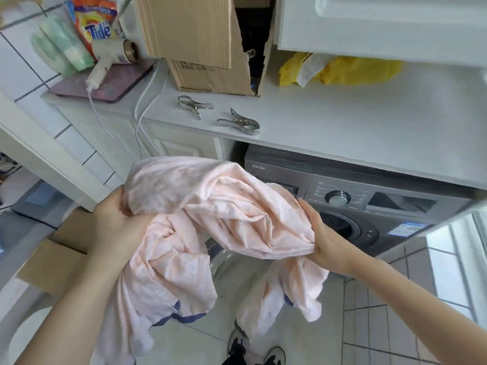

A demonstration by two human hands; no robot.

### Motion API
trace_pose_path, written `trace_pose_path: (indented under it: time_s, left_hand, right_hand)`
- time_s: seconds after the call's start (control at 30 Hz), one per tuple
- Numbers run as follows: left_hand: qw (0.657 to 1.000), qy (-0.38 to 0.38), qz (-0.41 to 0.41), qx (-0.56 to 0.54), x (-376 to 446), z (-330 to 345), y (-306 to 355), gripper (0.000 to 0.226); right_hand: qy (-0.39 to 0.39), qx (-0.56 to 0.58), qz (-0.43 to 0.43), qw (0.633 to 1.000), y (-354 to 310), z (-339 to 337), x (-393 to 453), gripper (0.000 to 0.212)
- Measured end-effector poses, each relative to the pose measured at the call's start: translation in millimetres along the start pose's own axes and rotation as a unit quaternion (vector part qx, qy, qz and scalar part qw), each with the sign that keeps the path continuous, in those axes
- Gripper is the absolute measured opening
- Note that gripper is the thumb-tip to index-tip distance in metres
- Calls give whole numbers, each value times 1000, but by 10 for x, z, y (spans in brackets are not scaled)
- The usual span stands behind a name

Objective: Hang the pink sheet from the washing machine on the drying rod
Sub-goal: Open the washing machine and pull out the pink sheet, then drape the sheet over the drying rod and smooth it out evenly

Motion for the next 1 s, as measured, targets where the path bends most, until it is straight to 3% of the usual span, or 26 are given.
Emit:
trace_pose_path:
  time_s: [0.1, 0.2, 0.3, 0.4, 0.63, 1.0]
  left_hand:
    - [998, -32, 17, 45, -69, 95, -91, 28]
    - [993, -76, 19, 92, -136, 192, -150, 22]
    - [982, -122, 47, 138, -227, 322, -81, 21]
    - [973, -154, 77, 154, -293, 380, -8, 24]
    - [958, -219, 147, 112, -261, 121, 22, 36]
    - [918, -294, 265, -8, -194, -253, 475, 60]
  right_hand:
    - [-1, -109, -55, 992, -190, -19, -256, 102]
    - [-12, -221, -52, 974, -372, 38, -417, 95]
    - [34, -276, -39, 960, -535, 40, -519, 77]
    - [72, -290, -25, 954, -700, 11, -591, 72]
    - [112, -336, 19, 935, -1224, -109, -745, 73]
    - [136, -498, 15, 856, -2325, -419, -1124, 57]
Point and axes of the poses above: each hand's wrist, its own x-axis towards the middle knuckle, its own z-axis out of the palm, y = z × x, the point moved 6 cm from there along x, towards the middle knuckle, and after that the axes turned 2 degrees about -y, right-handed, at the moved point
